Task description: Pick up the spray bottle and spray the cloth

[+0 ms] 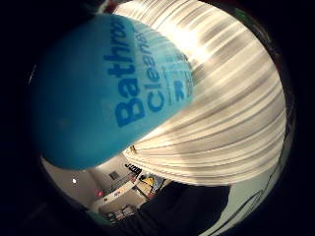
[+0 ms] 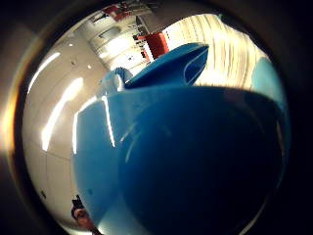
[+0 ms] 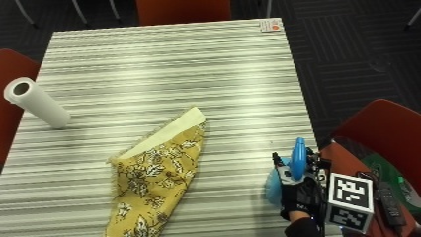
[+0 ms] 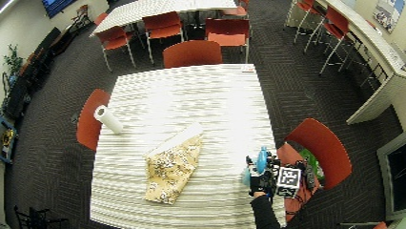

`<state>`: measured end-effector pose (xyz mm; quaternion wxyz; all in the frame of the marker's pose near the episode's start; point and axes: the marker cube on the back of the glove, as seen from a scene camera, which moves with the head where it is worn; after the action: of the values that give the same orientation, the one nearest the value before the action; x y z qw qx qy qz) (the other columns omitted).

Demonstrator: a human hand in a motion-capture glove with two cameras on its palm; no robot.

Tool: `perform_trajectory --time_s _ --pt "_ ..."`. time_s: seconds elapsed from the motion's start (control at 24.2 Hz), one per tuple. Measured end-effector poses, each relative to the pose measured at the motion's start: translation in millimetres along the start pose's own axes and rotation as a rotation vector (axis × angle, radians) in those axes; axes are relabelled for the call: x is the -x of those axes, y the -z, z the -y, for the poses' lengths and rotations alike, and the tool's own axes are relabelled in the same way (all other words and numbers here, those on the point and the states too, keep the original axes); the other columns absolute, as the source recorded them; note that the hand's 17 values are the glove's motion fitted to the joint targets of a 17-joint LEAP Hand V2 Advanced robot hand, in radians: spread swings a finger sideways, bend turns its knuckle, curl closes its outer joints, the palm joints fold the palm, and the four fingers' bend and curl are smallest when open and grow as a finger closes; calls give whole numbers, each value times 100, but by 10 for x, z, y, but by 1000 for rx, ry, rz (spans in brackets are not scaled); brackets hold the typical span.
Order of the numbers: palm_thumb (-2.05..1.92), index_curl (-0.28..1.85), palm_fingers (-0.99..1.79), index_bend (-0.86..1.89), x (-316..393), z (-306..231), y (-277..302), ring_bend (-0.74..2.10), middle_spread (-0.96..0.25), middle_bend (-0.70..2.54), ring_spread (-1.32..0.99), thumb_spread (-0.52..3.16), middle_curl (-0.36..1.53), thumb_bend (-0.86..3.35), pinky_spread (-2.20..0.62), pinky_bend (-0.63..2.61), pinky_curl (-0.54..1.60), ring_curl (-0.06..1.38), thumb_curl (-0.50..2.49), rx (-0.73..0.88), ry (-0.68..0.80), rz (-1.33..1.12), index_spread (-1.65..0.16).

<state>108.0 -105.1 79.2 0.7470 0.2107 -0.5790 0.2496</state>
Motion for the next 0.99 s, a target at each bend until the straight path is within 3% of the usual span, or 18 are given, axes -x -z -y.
perform_trajectory --time_s 0.29,0.58,0.99 --pt "91 31 30 24 71 1 -14 39 4 22 11 107 36 1 17 35 33 33 56 -18 51 48 -34" --pt "107 44 61 66 87 55 13 18 0 41 9 106 43 7 17 3 22 28 60 -1 129 101 -24" --pt "118 54 69 75 94 61 8 33 -3 60 -2 99 51 9 15 1 11 35 65 -18 155 127 -14"
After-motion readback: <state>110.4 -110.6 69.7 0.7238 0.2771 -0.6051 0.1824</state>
